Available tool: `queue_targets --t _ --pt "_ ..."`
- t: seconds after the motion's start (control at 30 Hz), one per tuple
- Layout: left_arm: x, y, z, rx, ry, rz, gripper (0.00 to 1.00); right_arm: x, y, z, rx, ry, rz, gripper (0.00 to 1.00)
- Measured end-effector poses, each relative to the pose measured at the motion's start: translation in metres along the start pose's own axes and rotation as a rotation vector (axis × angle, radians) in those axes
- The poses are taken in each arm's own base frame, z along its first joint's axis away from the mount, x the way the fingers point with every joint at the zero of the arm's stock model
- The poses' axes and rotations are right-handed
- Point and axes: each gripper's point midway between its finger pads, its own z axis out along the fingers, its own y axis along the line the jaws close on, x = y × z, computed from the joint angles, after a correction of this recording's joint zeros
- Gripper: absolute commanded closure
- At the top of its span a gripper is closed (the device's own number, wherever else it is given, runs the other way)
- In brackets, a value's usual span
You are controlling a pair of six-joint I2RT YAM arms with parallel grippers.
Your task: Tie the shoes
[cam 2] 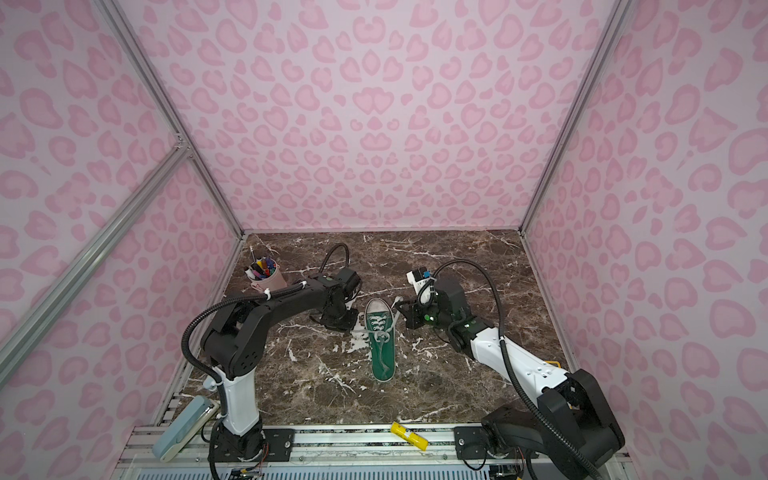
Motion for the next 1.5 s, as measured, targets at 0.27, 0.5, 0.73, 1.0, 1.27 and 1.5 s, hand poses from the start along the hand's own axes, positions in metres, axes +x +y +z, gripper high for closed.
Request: queue_targets --t 0.27,0.5,0.73,1.0,1.27,1.5 --pt "-0.003 -0.004 -0.007 0.016 -0.029 -0.004 0.97 0.000 0.000 0.000 0.001 -0.001 0.000 0.97" --pt "-0.007 -0.009 -0.024 0.035 -0.078 -0.015 0.67 0.001 0.000 -0.001 0.001 0.000 0.001 0.97" --pt "-0.007 -0.008 -0.021 0.021 -0.073 -0.025 0.58 0.003 -0.001 -0.001 0.002 0.003 0.002 0.97" --pt "-0.009 -0.006 -0.006 -0.001 -0.048 -0.034 0.58 0.002 -0.002 -0.001 0.004 0.002 0.003 0.97" --pt "-0.009 0.000 -0.001 -0.039 -0.042 -0.036 0.80 0.002 -0.004 -0.001 0.008 0.001 0.005 0.97" --pt "-0.011 0.001 -0.005 -0.050 -0.059 -0.036 0.95 0.004 -0.004 -0.003 0.011 0.001 0.007 0.98"
